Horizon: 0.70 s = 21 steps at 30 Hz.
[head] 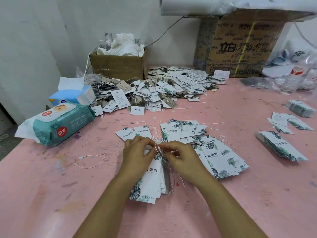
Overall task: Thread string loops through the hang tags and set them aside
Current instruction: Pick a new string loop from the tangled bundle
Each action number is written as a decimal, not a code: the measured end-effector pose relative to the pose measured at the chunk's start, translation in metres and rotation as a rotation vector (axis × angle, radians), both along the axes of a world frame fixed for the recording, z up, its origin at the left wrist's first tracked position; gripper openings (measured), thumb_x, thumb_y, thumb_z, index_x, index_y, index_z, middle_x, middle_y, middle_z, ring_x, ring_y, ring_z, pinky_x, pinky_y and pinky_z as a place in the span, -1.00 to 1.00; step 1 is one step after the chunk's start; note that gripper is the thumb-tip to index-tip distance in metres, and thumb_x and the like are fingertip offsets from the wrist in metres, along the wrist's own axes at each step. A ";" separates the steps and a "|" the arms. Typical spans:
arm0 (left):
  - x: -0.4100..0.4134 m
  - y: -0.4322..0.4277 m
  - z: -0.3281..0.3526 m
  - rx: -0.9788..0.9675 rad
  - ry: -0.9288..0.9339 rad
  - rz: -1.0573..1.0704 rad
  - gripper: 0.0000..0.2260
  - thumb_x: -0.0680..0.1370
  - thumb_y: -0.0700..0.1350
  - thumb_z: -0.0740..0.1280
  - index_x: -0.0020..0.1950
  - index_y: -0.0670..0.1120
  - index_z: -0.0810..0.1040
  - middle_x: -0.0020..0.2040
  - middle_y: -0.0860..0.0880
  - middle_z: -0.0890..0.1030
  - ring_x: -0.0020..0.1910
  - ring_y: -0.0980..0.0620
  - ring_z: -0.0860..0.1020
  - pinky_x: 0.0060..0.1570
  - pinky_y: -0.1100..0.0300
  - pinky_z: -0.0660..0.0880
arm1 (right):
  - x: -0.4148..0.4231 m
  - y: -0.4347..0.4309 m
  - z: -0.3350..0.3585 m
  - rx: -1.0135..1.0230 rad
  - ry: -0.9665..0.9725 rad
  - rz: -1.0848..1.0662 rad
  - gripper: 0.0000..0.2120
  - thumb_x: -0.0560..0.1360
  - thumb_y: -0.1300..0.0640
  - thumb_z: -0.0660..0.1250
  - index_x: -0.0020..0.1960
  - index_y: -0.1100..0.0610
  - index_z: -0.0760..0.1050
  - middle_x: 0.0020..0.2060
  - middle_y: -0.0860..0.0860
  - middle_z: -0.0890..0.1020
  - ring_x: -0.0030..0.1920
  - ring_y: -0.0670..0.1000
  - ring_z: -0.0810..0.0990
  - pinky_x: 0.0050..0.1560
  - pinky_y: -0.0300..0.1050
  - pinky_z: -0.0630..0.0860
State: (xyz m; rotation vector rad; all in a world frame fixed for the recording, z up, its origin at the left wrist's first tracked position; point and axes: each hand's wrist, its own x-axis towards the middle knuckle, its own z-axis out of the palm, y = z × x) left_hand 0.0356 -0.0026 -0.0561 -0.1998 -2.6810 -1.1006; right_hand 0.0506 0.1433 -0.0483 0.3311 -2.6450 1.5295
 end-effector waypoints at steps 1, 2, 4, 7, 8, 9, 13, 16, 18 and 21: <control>0.000 0.000 0.000 0.005 -0.003 0.003 -0.89 0.53 -0.06 0.33 0.01 -0.03 0.59 -0.04 0.07 0.42 0.15 -0.05 0.32 -0.09 0.28 0.10 | 0.000 0.000 0.000 -0.004 -0.002 0.003 -0.68 0.48 0.36 0.24 0.14 0.10 0.58 0.04 -0.03 0.64 0.00 -0.12 0.57 0.00 -0.39 0.45; -0.001 0.001 -0.001 0.009 -0.012 0.006 -0.88 0.53 -0.06 0.33 0.02 -0.03 0.59 -0.04 0.07 0.42 0.16 -0.05 0.32 -0.09 0.27 0.10 | 0.000 0.000 0.000 -0.011 -0.004 0.006 -0.68 0.48 0.36 0.24 0.14 0.09 0.58 0.04 -0.04 0.64 0.00 -0.13 0.56 -0.02 -0.41 0.44; -0.002 0.002 -0.002 0.014 -0.035 0.006 -0.86 0.53 -0.06 0.32 0.05 -0.03 0.60 -0.04 0.07 0.41 0.17 -0.06 0.31 -0.07 0.25 0.12 | 0.000 0.001 -0.001 -0.019 -0.007 0.013 -0.67 0.49 0.36 0.24 0.14 0.07 0.58 0.04 -0.06 0.63 0.00 -0.13 0.56 -0.04 -0.44 0.43; -0.002 0.003 -0.003 0.019 -0.062 0.002 -0.83 0.54 -0.06 0.31 0.09 -0.02 0.60 0.00 0.05 0.43 0.20 -0.07 0.29 -0.03 0.24 0.14 | 0.000 0.001 -0.002 -0.021 -0.014 0.023 -0.68 0.50 0.34 0.24 0.16 0.07 0.57 0.05 -0.06 0.63 0.02 -0.14 0.56 -0.03 -0.42 0.44; -0.002 0.003 -0.004 0.023 -0.064 0.000 -0.83 0.54 -0.06 0.31 0.09 -0.03 0.60 0.01 0.04 0.43 0.20 -0.06 0.29 -0.02 0.25 0.15 | 0.000 0.001 -0.002 -0.021 -0.016 0.026 -0.68 0.50 0.34 0.24 0.16 0.07 0.57 0.05 -0.06 0.62 0.02 -0.14 0.56 -0.03 -0.41 0.44; -0.002 0.003 -0.004 0.028 -0.062 -0.001 -0.84 0.54 -0.06 0.31 0.08 -0.03 0.60 0.01 0.05 0.43 0.20 -0.06 0.29 -0.03 0.25 0.14 | 0.000 0.001 -0.002 -0.022 -0.018 0.029 -0.68 0.50 0.33 0.24 0.16 0.07 0.57 0.05 -0.06 0.63 0.01 -0.14 0.56 -0.03 -0.40 0.44; -0.003 0.003 -0.003 0.043 -0.042 -0.001 -0.88 0.52 -0.07 0.33 0.02 -0.04 0.60 -0.02 0.07 0.43 0.18 -0.05 0.31 -0.09 0.29 0.12 | 0.001 0.002 -0.002 -0.019 -0.018 0.040 -0.67 0.50 0.33 0.23 0.18 0.06 0.56 0.06 -0.06 0.62 -0.01 -0.16 0.55 -0.06 -0.44 0.42; -0.002 0.004 -0.002 0.070 -0.006 0.026 -0.94 0.49 -0.08 0.37 -0.07 -0.02 0.60 -0.02 0.06 0.45 0.17 -0.05 0.31 -0.07 0.29 0.12 | 0.002 0.003 -0.003 0.067 0.055 0.056 -0.59 0.50 0.34 0.22 0.28 0.02 0.47 0.11 -0.04 0.56 0.08 -0.11 0.51 0.05 -0.36 0.41; -0.001 0.003 -0.001 0.098 0.026 0.070 -0.97 0.47 -0.07 0.40 -0.12 0.01 0.59 -0.01 0.07 0.44 0.16 0.00 0.27 -0.01 0.28 0.13 | 0.004 0.003 -0.002 0.103 0.111 0.083 -0.47 0.51 0.34 0.20 0.36 -0.12 0.33 0.07 -0.08 0.48 0.05 -0.14 0.46 0.06 -0.32 0.40; 0.001 0.002 0.002 0.125 0.072 0.127 -0.96 0.44 -0.03 0.43 -0.15 0.05 0.60 0.00 0.12 0.40 0.11 0.11 0.16 0.07 0.25 0.13 | 0.005 0.006 -0.002 0.155 0.165 0.114 -0.37 0.49 0.35 0.19 0.34 -0.28 0.25 -0.01 -0.12 0.36 -0.02 -0.16 0.39 -0.02 -0.44 0.34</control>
